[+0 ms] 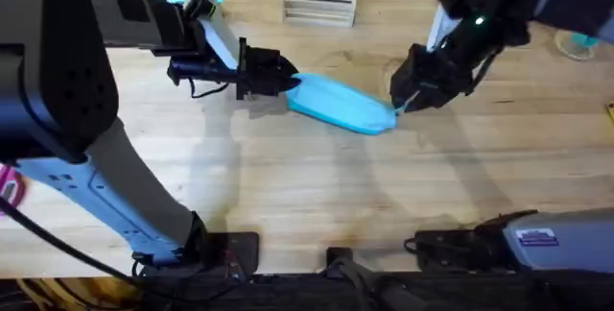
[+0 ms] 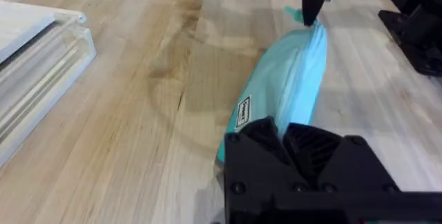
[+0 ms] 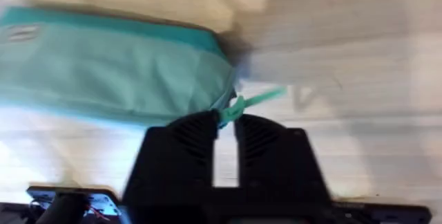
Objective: Unzip the bag, pick up the pens from the table one at a time and place them inside, then zip the bag closed.
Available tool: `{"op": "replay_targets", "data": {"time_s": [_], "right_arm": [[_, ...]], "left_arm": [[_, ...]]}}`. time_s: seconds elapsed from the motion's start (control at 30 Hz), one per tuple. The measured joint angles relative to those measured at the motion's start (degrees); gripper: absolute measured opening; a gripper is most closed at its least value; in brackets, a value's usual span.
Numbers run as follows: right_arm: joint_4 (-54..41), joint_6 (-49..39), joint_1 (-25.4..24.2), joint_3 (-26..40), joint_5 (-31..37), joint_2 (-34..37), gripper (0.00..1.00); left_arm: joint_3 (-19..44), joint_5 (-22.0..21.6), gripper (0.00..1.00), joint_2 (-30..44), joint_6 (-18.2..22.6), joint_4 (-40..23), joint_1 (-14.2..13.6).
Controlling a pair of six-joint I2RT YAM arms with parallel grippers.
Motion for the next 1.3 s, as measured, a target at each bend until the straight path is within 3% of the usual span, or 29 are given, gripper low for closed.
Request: {"op": "replay_targets", "data": {"time_s": [0.07, 0.2, 0.23, 0.63, 0.67, 0.87, 0.93, 1.17, 1.3], "right_arm": [[-0.07, -0.78, -0.02, 0.97, 0.54, -2.6, 0.335], [-0.57, -1.61, -0.04, 1.98, 0.67, -7.4, 0.907], [-0.59, -1.93, -0.04, 2.03, 0.36, -8.39, 0.971], [-0.87, -2.04, -0.04, 2.1, -2.08, -16.25, 0.996], [-0.9, -2.04, -0.04, 2.1, -2.09, -16.27, 0.996], [-0.89, -2.04, -0.04, 2.1, -2.15, -16.27, 0.996], [-0.85, -2.04, -0.04, 2.1, -2.25, -16.27, 0.996], [-0.72, -2.05, -0.04, 2.1, -2.27, -16.27, 0.997], [-0.58, -2.11, -0.04, 2.1, -2.27, -16.27, 0.997]], "left_arm": [[0.0, -0.02, 0.042, 0.0, 0.0, 0.0, 0.12], [0.0, -0.03, 0.042, 0.0, 0.0, 0.0, 0.12], [0.0, -0.03, 0.042, 0.0, 0.0, 0.0, 0.12], [0.0, -0.03, 0.042, 0.0, 0.0, 0.0, 0.12], [0.0, -0.03, 0.073, 0.0, -0.03, 0.02, 0.12], [0.0, -0.03, 0.949, 0.0, -0.18, 0.0, 0.74], [0.0, -0.22, 0.99, 0.0, -0.18, 0.04, 0.86], [0.02, -1.82, 0.993, 0.0, -0.2, -0.01, 0.88], [0.02, -5.07, 0.995, -0.1, -0.17, -3.12, 0.95]]}}
